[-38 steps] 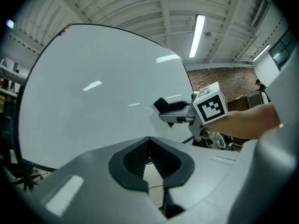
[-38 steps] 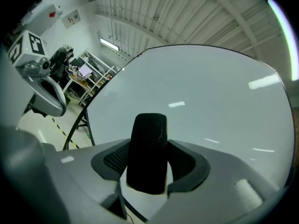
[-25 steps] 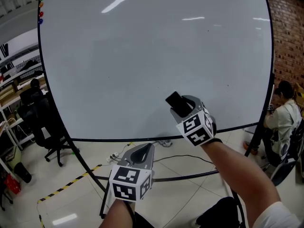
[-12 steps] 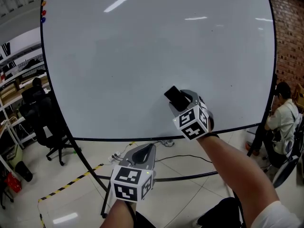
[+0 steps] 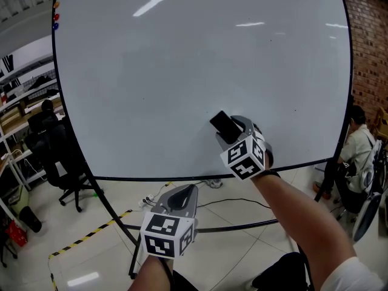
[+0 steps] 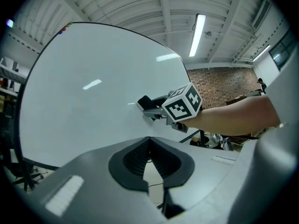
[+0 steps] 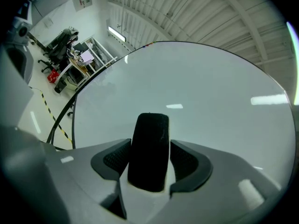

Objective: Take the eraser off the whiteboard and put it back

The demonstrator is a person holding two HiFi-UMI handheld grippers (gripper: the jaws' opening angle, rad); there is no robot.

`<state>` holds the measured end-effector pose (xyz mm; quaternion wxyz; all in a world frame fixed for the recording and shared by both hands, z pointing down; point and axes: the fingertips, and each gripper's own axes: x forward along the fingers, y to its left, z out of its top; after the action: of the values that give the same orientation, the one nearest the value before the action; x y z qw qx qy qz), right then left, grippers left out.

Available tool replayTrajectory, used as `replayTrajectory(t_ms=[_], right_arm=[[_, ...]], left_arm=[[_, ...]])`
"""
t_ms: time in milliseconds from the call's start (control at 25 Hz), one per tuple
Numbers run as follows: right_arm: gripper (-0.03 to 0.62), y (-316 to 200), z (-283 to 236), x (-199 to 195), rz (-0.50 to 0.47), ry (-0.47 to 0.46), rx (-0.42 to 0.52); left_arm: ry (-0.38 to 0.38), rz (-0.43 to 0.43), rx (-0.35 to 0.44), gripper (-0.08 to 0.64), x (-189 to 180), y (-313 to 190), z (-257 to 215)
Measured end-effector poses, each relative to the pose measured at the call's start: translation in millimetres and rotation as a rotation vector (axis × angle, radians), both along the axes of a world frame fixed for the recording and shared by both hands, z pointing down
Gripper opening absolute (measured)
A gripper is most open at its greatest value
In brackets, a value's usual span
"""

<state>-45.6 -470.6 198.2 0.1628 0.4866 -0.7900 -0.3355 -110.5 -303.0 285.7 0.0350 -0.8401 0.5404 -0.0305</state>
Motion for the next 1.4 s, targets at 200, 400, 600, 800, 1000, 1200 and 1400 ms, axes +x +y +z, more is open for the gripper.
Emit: replayTrajectory(t_ms=[200,400,600,800,1000,1200,1400], right_arm=[[0.25,21.4,1.9,10.3,-0.028,-0.026,-0.014],[0.171,31.8,7.2,27.2,-0.019,-0.032,-0.031],[0.002,47.4,15.2,38.2,-0.055,-0.087,-0.098],[0.002,60.6,23.3,58.0,-0.137,-0.266,-0.24],[0.002,76.2,25.2,68.1,-0.223,-0.441,-0.34],[0.002,92.5,28.7,73.1,-0.339,-0.636,-0.479],[0.002,100.9,34.1,85.2,-0.346,-0.667,-0.492]], left_arm=[[0.004,0.0,-0.002,0.017,0.6,1.0,0.5],[0.011,-0.001,-0.003,0.017,1.7,-1.0,-0.3],[0.004,0.004,0.001,0.017,6.9,1.3,-2.2],[0.006,0.0,0.014,0.017,9.0,1.9,-8.2],[0.005,0.002,0.016,0.017,8.8,1.4,-7.7],[0.019,0.004,0.007,0.017,7.0,3.0,-4.5],[0.015,0.0,0.003,0.017,8.1,3.4,-3.8]])
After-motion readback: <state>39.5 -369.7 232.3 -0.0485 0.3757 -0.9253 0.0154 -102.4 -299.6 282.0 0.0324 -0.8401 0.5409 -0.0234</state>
